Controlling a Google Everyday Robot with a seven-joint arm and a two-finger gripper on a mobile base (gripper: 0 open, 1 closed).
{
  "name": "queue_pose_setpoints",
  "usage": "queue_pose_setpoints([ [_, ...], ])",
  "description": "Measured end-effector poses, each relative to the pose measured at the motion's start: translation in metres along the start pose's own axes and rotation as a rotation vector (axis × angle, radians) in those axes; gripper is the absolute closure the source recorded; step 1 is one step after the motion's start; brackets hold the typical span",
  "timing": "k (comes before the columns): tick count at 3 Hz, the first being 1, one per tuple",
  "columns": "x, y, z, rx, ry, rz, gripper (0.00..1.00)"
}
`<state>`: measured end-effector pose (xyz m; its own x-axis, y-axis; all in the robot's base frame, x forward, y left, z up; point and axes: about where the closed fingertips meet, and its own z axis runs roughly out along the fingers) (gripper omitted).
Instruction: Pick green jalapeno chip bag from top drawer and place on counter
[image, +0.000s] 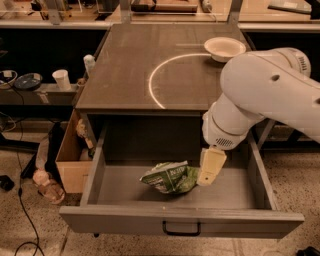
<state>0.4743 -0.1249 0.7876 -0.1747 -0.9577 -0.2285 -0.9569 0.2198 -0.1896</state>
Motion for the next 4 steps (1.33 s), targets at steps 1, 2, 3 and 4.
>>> queue_pose_setpoints([
  [1,0.004,0.006,0.014,-0.003,0.05,0.007,0.0],
  [2,0.009,0.011,0.026,-0.01,0.092,0.012,0.0],
  [3,0.011,0.014,0.031,-0.009,0.089,0.009,0.0],
  [4,0.007,0.022,0.054,-0.001,0.068,0.012,0.0],
])
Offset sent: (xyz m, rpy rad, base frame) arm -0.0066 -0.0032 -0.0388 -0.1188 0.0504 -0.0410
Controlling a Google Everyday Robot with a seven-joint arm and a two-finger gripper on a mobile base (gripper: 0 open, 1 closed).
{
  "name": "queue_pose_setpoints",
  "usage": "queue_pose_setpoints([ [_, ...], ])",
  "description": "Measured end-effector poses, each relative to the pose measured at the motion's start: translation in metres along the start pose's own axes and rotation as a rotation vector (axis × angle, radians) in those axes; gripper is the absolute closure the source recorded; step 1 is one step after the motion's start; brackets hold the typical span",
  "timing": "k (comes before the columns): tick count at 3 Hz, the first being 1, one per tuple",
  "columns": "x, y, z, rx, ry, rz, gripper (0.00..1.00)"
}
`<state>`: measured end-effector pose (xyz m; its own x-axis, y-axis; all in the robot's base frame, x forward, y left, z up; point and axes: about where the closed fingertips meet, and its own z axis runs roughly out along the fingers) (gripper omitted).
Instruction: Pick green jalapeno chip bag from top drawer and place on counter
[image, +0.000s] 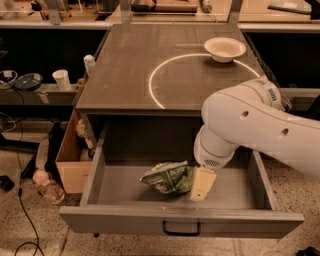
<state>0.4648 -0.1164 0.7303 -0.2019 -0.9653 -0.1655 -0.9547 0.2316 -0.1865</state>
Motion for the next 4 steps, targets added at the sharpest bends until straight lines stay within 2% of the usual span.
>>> queue_pose_setpoints([
  [1,-0.01,0.004,0.017,-0.005,-0.021,-0.007,0.0],
  [3,-0.047,0.005,0.052,-0.02,-0.053,-0.083,0.0],
  [4,-0.057,0.002,0.063,-0.019,-0.052,-0.101,0.0],
])
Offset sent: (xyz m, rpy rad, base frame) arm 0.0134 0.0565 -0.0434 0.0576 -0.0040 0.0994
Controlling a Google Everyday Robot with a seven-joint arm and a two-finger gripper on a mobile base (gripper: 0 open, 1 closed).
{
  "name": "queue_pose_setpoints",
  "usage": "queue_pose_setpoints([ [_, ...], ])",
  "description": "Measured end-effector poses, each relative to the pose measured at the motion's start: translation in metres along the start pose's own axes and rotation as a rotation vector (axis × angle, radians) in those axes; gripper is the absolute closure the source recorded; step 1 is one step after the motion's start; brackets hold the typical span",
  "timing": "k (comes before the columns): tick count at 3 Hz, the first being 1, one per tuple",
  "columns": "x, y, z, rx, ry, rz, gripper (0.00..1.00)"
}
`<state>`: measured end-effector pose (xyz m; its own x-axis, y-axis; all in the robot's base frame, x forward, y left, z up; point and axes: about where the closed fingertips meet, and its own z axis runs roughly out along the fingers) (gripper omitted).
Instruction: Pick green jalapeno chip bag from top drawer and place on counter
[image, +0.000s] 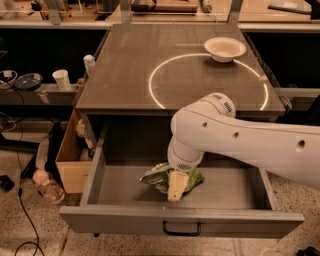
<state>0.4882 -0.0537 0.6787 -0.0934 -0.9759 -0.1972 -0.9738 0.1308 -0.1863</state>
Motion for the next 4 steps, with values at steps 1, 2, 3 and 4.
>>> queue_pose_setpoints([
  [1,-0.007,-0.006,0.008,0.007,0.005,-0.01,0.0],
  [2,-0.01,-0.002,0.022,-0.024,0.023,-0.029,0.17],
  [3,-0.01,-0.002,0.023,-0.027,0.024,-0.03,0.4],
  [4,-0.01,-0.002,0.023,-0.027,0.024,-0.03,0.63],
])
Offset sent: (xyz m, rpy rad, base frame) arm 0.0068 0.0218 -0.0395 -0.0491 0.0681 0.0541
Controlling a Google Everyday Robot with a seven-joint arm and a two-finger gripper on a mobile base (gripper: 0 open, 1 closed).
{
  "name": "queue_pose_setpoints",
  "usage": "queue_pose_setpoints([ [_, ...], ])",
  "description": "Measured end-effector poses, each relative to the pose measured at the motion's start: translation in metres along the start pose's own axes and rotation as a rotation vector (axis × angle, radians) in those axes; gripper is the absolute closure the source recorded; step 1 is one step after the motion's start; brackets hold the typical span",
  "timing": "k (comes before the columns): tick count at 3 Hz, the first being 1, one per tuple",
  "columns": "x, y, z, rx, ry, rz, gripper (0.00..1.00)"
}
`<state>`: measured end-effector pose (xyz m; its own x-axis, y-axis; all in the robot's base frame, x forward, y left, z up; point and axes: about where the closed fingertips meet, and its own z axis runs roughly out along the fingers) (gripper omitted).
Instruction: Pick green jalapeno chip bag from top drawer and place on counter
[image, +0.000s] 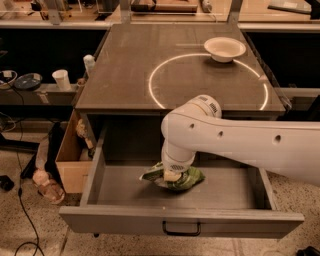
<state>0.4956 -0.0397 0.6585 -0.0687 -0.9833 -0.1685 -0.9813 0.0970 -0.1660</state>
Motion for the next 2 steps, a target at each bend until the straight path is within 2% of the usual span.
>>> queue_pose_setpoints([
  [1,0.0,0.0,0.0,0.0,0.0,0.0,0.86],
  [2,0.0,0.0,0.0,0.0,0.0,0.0,1.0],
])
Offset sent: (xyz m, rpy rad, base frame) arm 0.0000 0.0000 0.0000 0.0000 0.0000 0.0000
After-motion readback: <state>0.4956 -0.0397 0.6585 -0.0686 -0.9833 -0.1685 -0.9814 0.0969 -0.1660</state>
